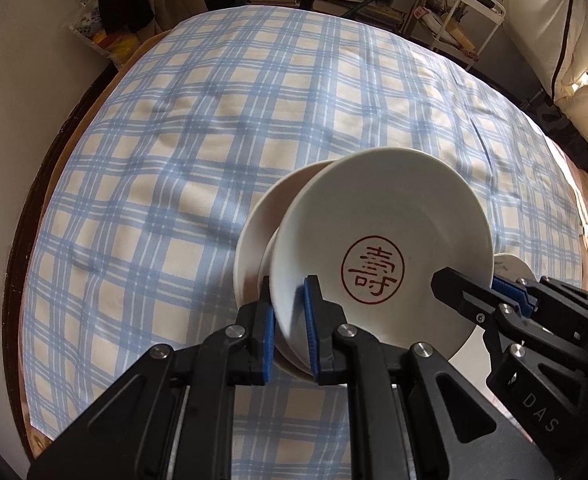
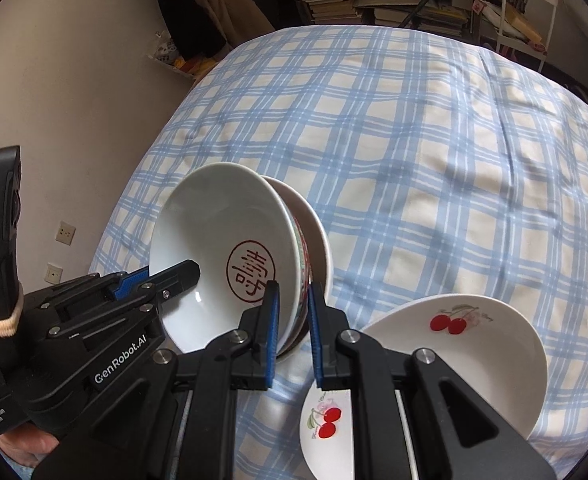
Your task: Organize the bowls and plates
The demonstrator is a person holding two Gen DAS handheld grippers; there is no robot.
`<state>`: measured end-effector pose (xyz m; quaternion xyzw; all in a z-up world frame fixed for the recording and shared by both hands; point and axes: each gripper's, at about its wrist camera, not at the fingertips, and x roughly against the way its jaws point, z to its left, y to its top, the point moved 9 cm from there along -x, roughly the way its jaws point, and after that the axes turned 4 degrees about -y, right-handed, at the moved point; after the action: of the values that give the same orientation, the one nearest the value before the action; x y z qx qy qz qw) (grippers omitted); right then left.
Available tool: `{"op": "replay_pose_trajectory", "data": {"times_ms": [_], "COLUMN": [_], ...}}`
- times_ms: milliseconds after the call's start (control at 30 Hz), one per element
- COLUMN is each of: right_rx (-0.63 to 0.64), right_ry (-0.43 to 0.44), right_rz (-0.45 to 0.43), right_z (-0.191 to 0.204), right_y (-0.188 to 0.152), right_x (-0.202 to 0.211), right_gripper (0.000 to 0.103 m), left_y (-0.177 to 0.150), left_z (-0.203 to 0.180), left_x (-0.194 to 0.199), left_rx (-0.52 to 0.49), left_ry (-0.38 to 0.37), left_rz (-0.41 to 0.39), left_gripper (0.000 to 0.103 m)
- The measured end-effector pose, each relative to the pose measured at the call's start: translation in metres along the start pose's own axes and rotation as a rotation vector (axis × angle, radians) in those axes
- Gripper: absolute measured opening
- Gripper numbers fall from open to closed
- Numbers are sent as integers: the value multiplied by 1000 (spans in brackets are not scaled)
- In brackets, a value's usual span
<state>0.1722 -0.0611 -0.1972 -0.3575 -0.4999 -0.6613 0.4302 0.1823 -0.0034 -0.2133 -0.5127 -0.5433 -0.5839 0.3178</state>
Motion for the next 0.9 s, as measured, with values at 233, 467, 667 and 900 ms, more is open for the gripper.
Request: {"op": "replay_pose_trajectory", "data": {"times_ms": [233, 467, 667, 900], "right_rx": [15, -9, -3, 37], "right_ry": [-36, 2, -3, -51], "right_rz": [-42, -66, -68, -88], "right_z": [-9, -15, -19, -26], "right_y": [6, 4, 10, 22], "right_x": [5, 10, 15, 23], "right_gripper": [15, 15, 18, 72], "left_y": [1, 6, 19, 19], "left_z": [-7, 7, 32, 69], "left_x": [9, 27, 49, 39], "left_rx": [-75, -86, -63, -25], "left_ry": [5, 41, 93, 165], "left_rz": [9, -62, -160, -128], "left_gripper": [13, 18, 82, 90]}}
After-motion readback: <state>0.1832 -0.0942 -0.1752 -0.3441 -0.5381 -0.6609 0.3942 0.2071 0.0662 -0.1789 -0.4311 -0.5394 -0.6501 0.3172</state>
